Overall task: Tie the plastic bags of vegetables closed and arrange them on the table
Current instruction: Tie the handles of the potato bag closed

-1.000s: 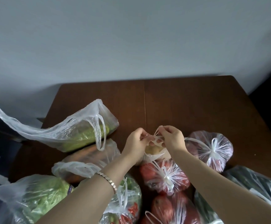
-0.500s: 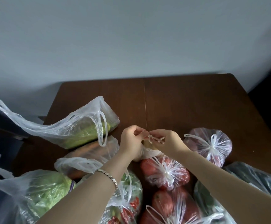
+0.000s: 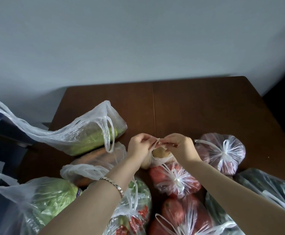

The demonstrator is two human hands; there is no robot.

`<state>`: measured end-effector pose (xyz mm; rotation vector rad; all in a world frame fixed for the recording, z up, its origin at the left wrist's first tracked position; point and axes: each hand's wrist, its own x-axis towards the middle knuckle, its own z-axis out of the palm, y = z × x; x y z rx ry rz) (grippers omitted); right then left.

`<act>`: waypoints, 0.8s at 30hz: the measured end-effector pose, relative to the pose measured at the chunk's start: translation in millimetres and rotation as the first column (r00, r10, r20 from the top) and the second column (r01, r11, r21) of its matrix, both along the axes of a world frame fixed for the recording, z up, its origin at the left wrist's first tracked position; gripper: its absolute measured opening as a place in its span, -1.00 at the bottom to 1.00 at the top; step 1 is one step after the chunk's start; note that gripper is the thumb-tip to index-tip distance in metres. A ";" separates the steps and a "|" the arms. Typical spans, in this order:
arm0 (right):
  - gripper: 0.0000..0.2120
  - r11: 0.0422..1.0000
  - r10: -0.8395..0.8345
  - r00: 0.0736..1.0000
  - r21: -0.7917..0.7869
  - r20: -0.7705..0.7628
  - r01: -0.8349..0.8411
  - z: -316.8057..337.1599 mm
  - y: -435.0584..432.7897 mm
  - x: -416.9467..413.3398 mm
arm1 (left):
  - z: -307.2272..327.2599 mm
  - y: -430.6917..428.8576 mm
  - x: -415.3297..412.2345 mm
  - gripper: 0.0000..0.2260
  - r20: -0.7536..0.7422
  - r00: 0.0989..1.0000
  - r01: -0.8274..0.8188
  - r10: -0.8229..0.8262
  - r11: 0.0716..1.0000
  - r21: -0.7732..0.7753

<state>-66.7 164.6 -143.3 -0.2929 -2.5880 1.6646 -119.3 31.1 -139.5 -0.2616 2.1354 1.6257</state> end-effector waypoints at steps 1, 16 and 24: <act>-0.86 0.999 0.028 1.000 0.037 -0.004 -0.028 -0.5 -0.2 -0.2 | 2.1 0.1 1.1 -0.85 0.008 1.000 -0.010 0.009 1.000 0.026; -0.64 0.972 -0.232 0.886 0.061 0.401 0.227 -40.6 26.9 28.2 | -60.7 -34.1 -30.4 -0.88 0.085 0.980 -0.122 0.178 0.887 -0.446; -0.78 0.646 -0.183 0.920 -0.663 0.347 0.378 -22.6 12.1 4.4 | -19.9 2.1 -25.7 -0.79 0.129 0.911 -0.413 0.392 0.872 0.263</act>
